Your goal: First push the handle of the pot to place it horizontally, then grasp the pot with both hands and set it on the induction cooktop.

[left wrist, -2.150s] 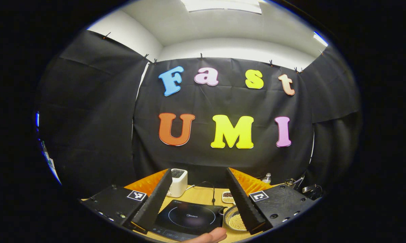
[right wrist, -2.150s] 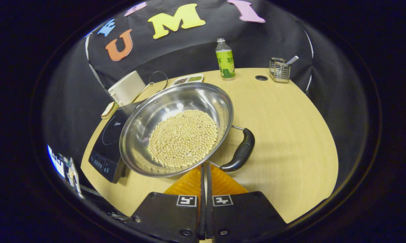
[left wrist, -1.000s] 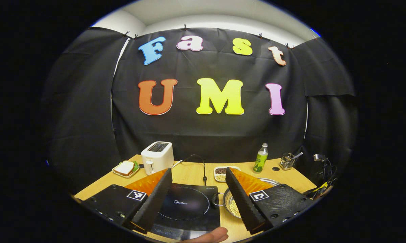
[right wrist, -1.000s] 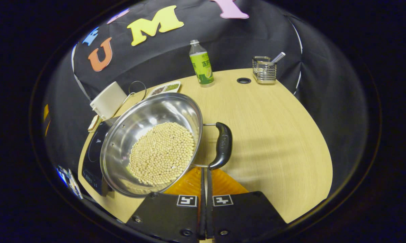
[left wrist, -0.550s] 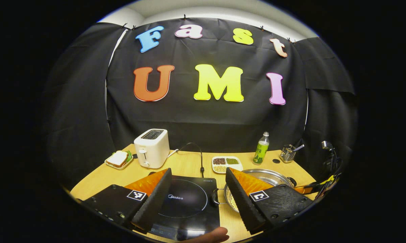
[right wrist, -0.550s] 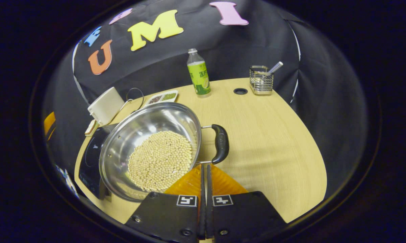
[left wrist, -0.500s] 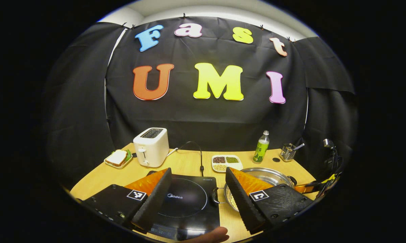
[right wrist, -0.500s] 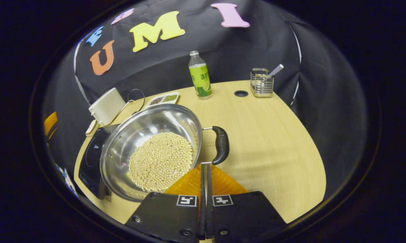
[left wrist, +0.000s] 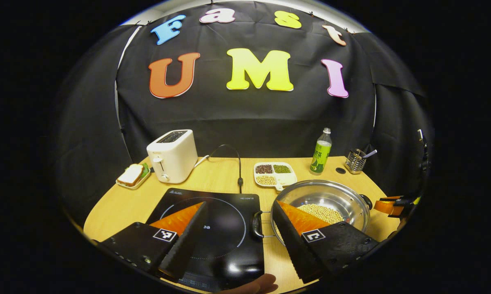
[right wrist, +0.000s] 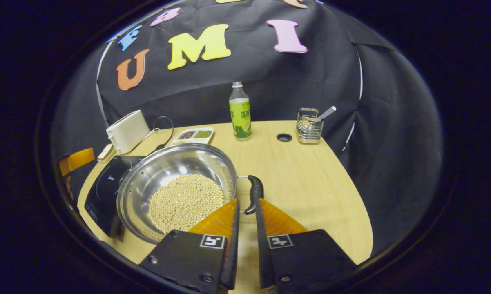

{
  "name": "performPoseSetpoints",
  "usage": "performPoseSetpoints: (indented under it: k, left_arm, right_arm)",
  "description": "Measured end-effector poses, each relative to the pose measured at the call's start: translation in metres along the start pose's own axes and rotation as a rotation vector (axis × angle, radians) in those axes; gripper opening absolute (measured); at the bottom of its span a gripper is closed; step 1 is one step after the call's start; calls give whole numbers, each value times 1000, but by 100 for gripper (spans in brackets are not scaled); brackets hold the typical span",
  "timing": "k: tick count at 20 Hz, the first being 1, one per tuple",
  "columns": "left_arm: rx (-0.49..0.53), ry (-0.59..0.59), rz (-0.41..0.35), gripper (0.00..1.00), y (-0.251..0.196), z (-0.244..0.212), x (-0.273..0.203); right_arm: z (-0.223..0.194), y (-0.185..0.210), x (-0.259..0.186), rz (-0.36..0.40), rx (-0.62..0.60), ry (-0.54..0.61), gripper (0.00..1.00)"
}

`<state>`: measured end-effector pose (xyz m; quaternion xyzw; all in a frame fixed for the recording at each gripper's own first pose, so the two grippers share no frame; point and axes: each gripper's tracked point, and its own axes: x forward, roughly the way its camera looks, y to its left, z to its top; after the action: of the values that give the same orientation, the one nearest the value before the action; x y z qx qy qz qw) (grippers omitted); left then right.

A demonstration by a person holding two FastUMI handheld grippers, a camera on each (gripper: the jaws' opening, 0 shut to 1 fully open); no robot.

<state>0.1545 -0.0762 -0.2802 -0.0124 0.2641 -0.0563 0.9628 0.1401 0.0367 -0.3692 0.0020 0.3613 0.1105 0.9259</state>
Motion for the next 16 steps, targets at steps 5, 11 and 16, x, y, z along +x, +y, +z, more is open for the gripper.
performPoseSetpoints:
  k: [5, 11, 16]
  left_arm:
    - [26, 83, -29, 95, -17, -26, 17]
    - [32, 164, -58, 95, -33, -49, 42]
    - [51, 214, -65, 95, -38, -64, 61]
  right_arm:
    - [9, -9, 14, -53, -12, -18, 79]
    - [6, -1, 36, -33, -7, 7, 79]
    - [-1, -2, 50, -51, 29, 23, 79]
